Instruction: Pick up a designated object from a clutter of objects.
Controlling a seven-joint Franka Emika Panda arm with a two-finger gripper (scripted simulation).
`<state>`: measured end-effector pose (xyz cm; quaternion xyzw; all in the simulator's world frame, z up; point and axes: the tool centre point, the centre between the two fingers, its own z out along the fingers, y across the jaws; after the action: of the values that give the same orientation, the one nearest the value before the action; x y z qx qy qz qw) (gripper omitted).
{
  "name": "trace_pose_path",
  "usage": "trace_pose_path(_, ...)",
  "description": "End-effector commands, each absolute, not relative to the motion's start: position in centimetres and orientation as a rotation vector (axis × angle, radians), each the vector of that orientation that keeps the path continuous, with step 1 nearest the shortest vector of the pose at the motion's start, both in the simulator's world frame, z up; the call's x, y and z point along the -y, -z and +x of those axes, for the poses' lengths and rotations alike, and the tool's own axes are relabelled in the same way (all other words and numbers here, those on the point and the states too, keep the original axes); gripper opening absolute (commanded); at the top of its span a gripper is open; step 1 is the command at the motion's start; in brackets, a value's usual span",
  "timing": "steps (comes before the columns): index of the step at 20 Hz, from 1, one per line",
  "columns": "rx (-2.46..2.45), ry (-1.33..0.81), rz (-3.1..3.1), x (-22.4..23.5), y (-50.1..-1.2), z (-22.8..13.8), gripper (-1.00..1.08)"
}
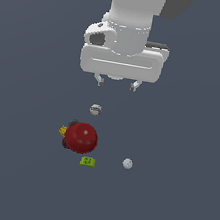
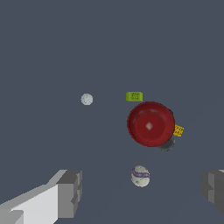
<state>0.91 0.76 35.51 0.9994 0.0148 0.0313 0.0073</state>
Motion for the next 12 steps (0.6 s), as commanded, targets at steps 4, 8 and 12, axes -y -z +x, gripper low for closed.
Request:
trace_pose_path(4,-0.056,-0.096,3.123,-0.7,-35.54,0.9,1.0)
trace_pose_path(8,-0.095,-0.087,3.112,-0.44,-35.67,0.85,1.0)
trace_pose_path(12,-0.116,-0.083,3.107,-0.31,-35.78,0.83,1.0)
